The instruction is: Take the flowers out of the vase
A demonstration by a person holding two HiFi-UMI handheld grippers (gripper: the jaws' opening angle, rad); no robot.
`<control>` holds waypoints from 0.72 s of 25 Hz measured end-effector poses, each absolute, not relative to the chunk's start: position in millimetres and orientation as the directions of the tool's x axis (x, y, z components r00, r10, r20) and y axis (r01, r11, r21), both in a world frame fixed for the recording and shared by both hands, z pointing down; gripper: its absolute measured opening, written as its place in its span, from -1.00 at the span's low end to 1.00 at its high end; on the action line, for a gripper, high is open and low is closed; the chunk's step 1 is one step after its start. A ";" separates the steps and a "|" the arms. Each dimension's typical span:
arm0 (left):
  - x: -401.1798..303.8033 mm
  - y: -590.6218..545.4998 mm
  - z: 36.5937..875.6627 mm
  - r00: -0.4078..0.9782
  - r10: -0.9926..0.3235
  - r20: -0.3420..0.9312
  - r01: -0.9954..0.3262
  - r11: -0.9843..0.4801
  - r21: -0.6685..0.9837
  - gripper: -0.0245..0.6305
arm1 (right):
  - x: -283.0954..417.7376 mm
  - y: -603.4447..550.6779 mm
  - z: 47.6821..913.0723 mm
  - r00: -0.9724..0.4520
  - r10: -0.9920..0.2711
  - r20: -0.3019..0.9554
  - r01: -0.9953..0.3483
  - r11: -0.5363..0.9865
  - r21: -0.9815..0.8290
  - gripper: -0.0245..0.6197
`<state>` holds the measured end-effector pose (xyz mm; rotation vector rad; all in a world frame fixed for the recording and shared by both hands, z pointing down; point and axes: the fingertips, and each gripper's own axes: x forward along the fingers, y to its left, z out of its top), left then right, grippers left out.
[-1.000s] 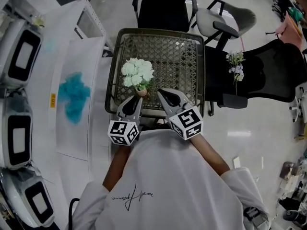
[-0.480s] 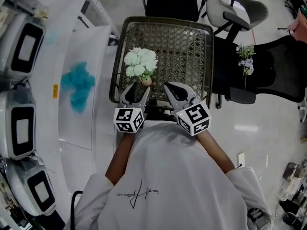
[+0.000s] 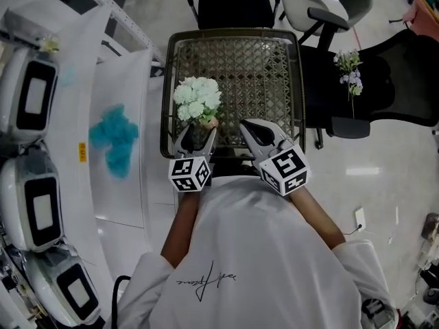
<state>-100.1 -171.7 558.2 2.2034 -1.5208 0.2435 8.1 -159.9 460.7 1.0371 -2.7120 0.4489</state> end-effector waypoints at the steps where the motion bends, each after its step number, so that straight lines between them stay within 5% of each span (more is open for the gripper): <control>1: -100.7 -172.8 560.1 0.374 -0.843 0.388 -0.921 -0.287 0.264 0.03 | 8.4 -158.8 462.9 -0.729 -0.614 0.301 -0.679 0.704 -0.207 -0.90; 18: -99.6 -196.4 589.1 0.381 -0.823 0.422 -0.918 -0.283 0.279 0.19 | 10.8 -165.1 476.1 -0.710 -0.610 0.351 -0.695 0.687 -0.212 -0.90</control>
